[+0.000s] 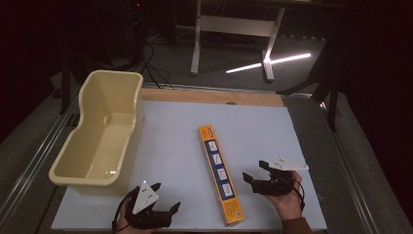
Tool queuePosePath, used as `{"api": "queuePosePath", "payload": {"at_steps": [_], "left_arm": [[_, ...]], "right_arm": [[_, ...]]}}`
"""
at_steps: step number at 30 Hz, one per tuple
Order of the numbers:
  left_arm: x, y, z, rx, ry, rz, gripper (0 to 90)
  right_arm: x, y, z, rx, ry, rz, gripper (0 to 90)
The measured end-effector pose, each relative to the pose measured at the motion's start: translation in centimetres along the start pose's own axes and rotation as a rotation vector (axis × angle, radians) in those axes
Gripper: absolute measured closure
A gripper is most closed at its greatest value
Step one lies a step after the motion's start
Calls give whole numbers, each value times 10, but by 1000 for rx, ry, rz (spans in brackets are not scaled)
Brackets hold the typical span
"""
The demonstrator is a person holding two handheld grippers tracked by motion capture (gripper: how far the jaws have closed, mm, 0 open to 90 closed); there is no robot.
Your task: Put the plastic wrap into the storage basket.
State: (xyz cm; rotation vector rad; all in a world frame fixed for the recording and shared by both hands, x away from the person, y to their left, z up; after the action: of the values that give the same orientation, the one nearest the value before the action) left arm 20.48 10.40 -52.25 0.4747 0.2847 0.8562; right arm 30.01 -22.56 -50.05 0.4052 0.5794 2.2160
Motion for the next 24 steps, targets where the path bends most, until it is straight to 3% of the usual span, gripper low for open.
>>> {"api": "queuePosePath", "payload": {"at_steps": [5,10,15,24], "left_arm": [[9,9,-4,-2,-9,0,150],[23,19,-8,-25,22,16,158],[26,21,-8,-41,30,26,160],[28,20,-9,-38,32,38,159]], "right_arm": [[15,-12,9,53,29,17,151],[36,-29,21,91,64,43,139],[56,-52,27,141,119,59,121],[64,-93,16,291,160,11,121]]}}
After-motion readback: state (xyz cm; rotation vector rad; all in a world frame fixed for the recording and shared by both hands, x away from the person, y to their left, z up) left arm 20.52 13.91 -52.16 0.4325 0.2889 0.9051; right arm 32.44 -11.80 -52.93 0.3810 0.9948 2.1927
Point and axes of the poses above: each handheld gripper's, and its own axes: y roughly backward along the jaws, z roughly out of its top, x roughly to its left, the point moved 5 cm from there along -y, roughly forward along the jaws, and after that the axes turned 2 degrees about -x, right-handed, at the moved point
